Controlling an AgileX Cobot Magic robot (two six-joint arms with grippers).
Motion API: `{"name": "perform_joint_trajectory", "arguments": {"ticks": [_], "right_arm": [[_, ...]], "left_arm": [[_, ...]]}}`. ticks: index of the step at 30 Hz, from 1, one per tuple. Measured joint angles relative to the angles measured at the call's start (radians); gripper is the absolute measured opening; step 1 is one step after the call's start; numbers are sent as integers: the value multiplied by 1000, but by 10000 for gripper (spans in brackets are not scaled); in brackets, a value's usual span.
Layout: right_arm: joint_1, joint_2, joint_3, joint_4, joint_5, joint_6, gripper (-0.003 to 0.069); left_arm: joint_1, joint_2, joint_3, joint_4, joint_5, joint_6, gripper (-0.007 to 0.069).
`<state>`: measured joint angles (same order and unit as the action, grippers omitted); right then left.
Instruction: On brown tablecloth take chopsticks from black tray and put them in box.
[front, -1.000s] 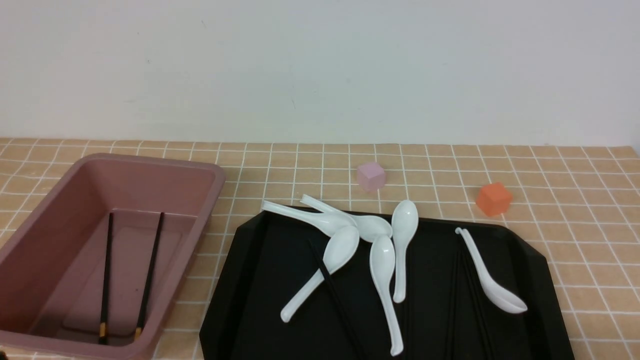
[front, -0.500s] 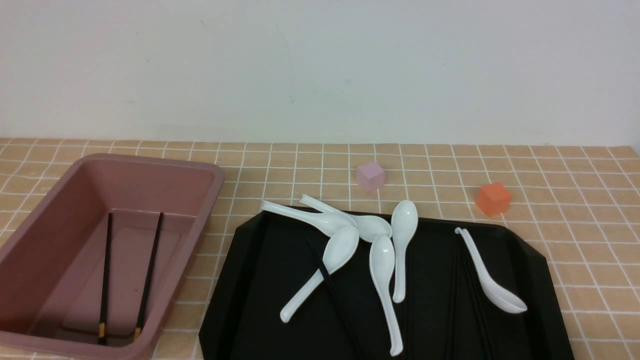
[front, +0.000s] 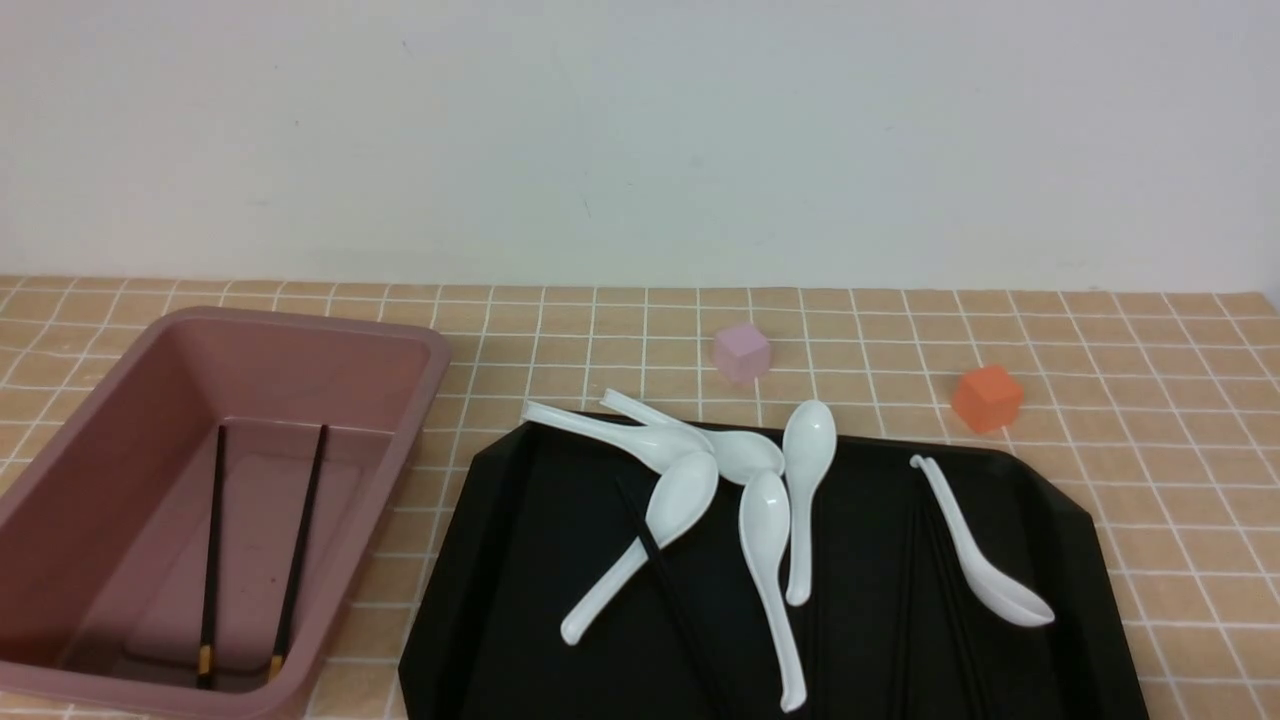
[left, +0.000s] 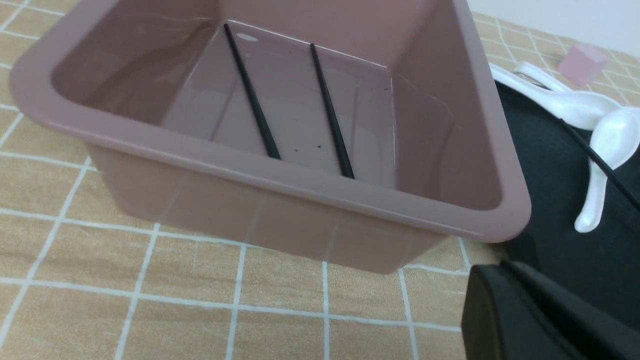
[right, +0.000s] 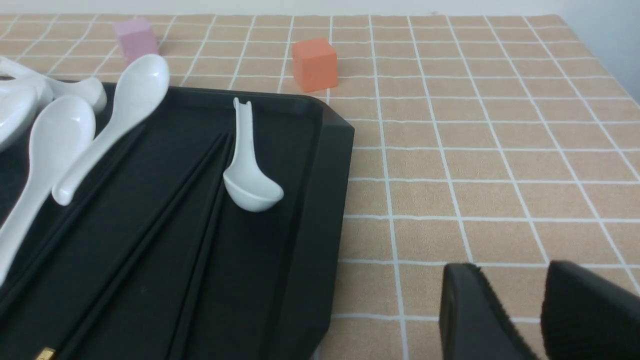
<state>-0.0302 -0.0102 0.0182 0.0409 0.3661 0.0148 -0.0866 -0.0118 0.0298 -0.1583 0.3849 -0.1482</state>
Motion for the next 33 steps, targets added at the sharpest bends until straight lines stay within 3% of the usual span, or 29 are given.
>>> {"name": "perform_joint_trajectory", "arguments": {"ticks": [33], "right_arm": [[0,0,0,0,0,0,240]], "left_arm": [[0,0,0,1,0,0,-1]]}}
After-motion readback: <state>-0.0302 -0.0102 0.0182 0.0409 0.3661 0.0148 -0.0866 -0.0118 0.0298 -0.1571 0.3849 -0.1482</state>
